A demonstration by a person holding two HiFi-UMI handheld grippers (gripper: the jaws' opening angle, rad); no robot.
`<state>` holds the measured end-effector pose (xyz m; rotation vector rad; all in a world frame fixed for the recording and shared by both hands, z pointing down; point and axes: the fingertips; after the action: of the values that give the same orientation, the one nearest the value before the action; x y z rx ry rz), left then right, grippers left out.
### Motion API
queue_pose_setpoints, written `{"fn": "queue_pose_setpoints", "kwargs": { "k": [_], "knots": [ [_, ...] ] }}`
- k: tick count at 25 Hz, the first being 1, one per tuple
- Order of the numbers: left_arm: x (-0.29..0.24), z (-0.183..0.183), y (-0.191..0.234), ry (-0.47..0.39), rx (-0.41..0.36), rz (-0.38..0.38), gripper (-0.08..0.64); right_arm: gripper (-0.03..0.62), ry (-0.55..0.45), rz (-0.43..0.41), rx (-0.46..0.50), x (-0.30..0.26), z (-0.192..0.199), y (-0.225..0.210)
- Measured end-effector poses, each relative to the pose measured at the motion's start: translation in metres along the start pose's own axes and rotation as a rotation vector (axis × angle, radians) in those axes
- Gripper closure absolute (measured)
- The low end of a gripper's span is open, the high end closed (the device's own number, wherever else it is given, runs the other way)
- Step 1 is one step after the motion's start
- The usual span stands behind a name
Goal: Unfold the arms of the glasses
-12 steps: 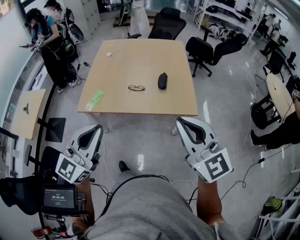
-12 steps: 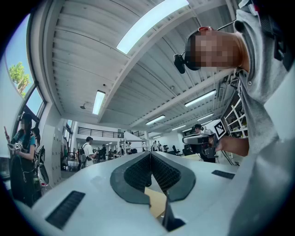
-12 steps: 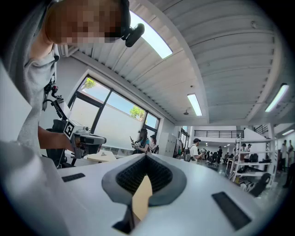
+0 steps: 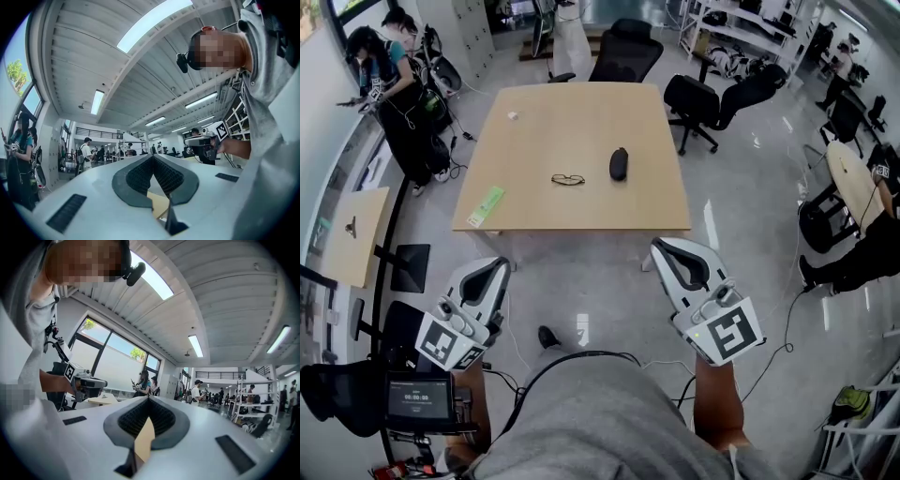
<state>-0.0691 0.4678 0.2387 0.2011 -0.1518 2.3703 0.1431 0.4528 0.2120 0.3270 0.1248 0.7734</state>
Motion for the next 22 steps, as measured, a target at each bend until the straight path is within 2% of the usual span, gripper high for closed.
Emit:
{"fn": "queue_pose_setpoints", "kwargs": {
  "k": [9,16,22],
  "knots": [
    [0.013,0.011,0.002,0.016,0.011,-0.002,0.554,0.584,0.004,-0.009,-0.035,-0.003,0.01,0.012],
    [0.022,0.007,0.0,0.03,0.01,-0.032,0.554,0.584,-0.036,-0.031,-0.094,-0.003,0.008,0.011],
    [0.03,0.028,0.011,0.044,0.023,-0.035,0.554,0.584,-0.045,-0.045,-0.122,-0.017,0.025,0.02]
  ]
}}
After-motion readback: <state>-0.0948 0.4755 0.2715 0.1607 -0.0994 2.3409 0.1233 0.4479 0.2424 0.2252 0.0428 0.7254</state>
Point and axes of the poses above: the fingertips, and each gripper's own axes: x backward along the fingers, y to its left, z out of its underside, and after that the axes turned 4 degrees about x, right-handed
